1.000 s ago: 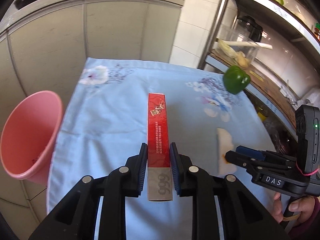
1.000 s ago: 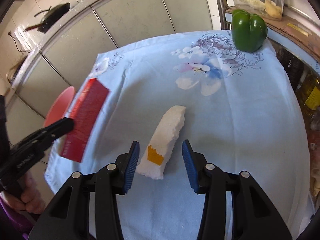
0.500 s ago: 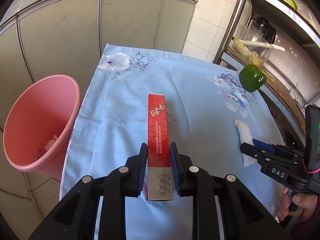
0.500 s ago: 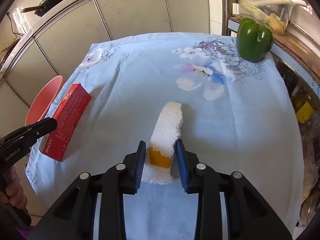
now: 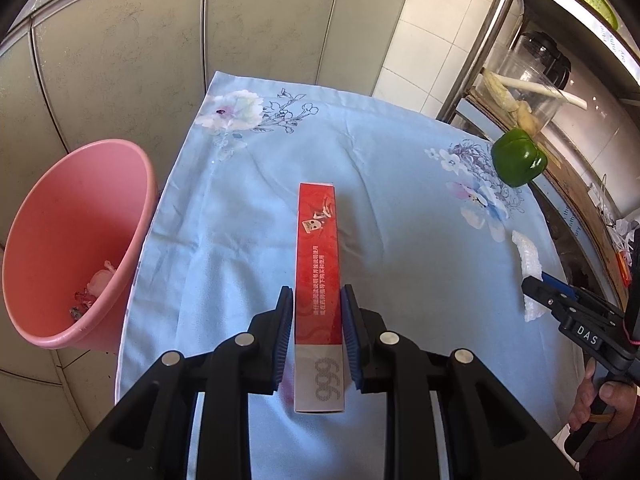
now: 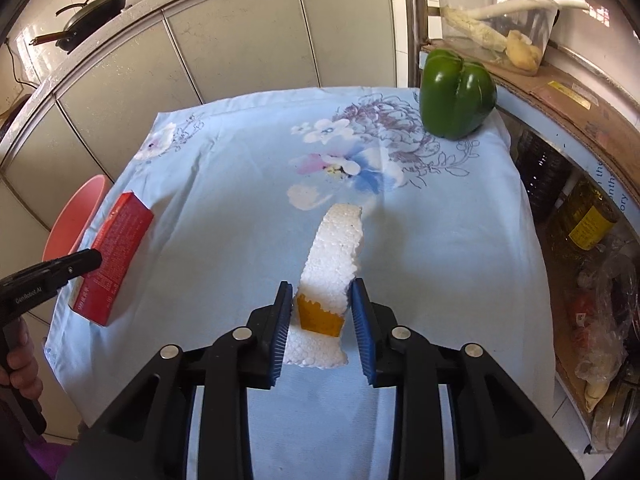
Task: Collect trash
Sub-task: 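Hold the red box and foam block above the table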
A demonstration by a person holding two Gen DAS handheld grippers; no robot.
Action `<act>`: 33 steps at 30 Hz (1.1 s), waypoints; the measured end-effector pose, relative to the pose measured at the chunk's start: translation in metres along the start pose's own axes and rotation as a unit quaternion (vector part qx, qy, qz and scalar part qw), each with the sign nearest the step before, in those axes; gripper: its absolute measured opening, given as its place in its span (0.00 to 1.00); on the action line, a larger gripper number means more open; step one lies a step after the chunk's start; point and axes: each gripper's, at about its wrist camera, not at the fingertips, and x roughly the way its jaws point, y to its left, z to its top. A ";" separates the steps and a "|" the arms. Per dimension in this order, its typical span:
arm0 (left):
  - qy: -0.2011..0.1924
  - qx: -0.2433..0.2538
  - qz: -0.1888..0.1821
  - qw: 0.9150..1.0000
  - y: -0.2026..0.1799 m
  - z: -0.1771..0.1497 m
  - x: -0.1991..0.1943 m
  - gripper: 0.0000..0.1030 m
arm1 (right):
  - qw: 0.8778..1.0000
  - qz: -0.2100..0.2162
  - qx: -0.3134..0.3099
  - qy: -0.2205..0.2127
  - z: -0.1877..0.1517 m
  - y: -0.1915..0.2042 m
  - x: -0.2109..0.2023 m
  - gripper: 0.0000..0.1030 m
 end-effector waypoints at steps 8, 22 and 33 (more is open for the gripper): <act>0.017 -0.006 0.009 1.000 -0.004 0.003 0.005 0.24 | 1.000 0.013 0.003 0.024 -0.006 -0.008 0.009 0.32; 0.011 0.012 0.014 1.000 -0.013 0.006 0.002 0.25 | 1.000 0.014 0.008 0.019 -0.009 -0.011 0.002 0.39; 0.002 0.024 0.020 1.000 -0.015 0.005 0.002 0.25 | 1.000 0.003 0.021 0.004 -0.009 -0.012 0.004 0.39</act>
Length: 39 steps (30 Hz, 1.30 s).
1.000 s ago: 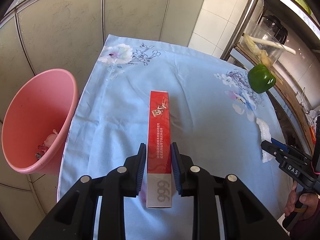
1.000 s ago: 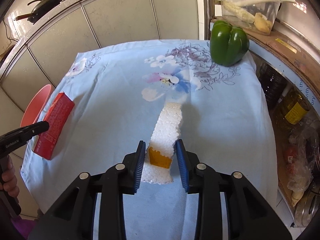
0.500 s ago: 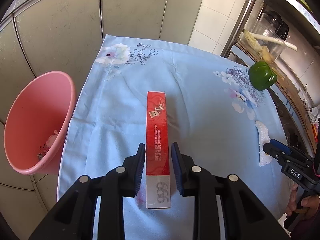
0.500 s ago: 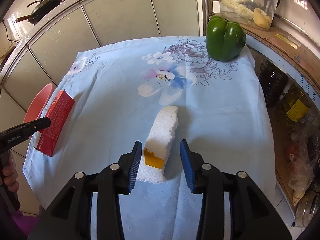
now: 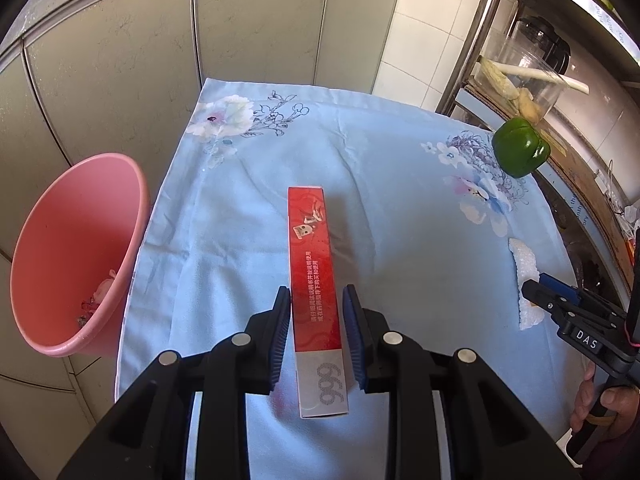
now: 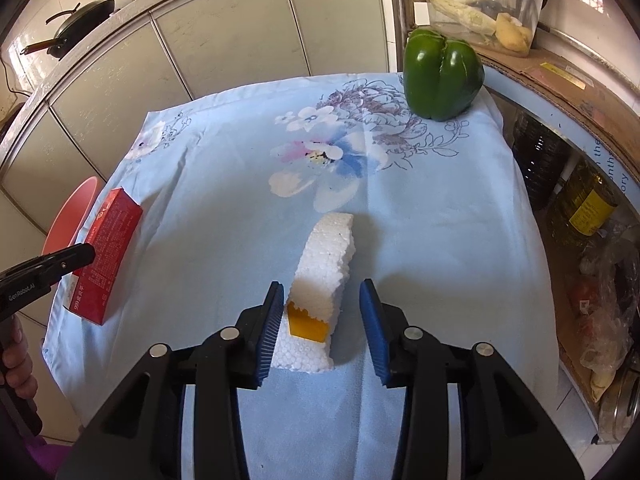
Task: Collect trash
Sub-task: 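Hold the red box and foam block above the table, then carry the red box and white foam block over the pink bin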
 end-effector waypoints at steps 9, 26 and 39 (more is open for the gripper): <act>-0.015 -0.002 -0.021 1.000 0.005 -0.009 -0.003 0.23 | 1.000 0.001 -0.012 -0.004 -0.001 0.006 -0.001 0.27; -0.094 -0.030 -0.040 0.994 0.030 -0.009 -0.042 0.22 | 0.997 0.048 -0.046 -0.036 0.022 0.054 -0.016 0.27; -0.176 -0.115 0.066 0.975 0.126 -0.002 -0.085 0.22 | 0.969 0.184 -0.146 -0.073 0.083 0.189 -0.010 0.27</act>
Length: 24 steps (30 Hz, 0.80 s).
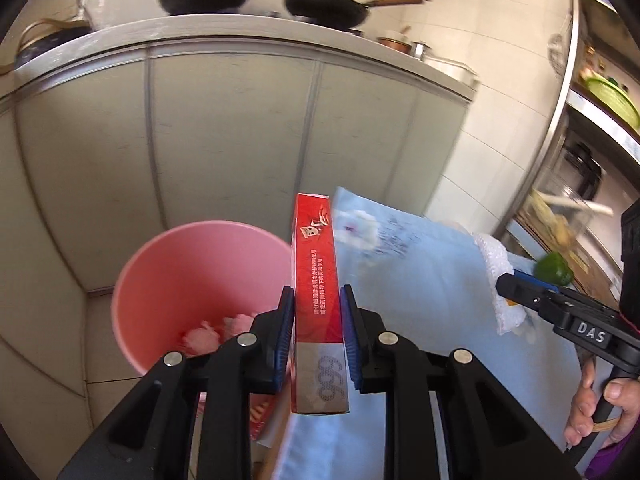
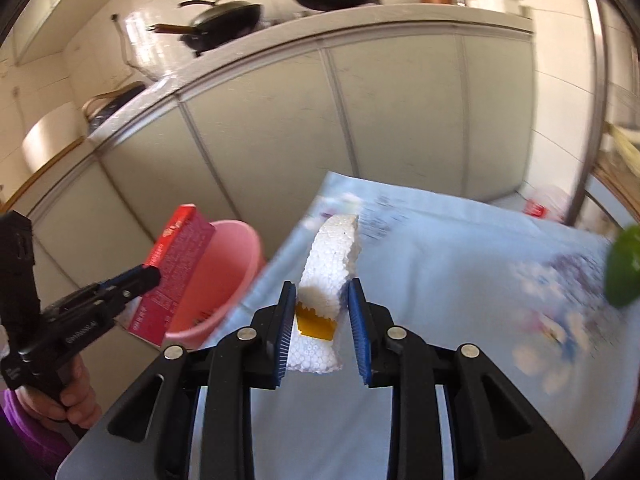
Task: Collect trash
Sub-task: 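Carry the red box and white foam block over the pink bin, then open both tools to drop the box and foam into the pink bin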
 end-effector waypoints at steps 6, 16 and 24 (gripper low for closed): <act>0.002 -0.028 0.055 0.998 0.042 -0.002 0.009 0.22 | 0.997 0.057 -0.047 0.016 0.021 0.055 0.046 0.27; 0.035 -0.051 0.088 0.994 0.070 -0.014 0.041 0.22 | 0.992 0.087 -0.077 0.056 0.023 0.098 0.105 0.27; 0.048 -0.060 0.102 0.992 0.076 -0.015 0.058 0.23 | 0.991 0.089 -0.073 0.073 0.016 0.108 0.132 0.27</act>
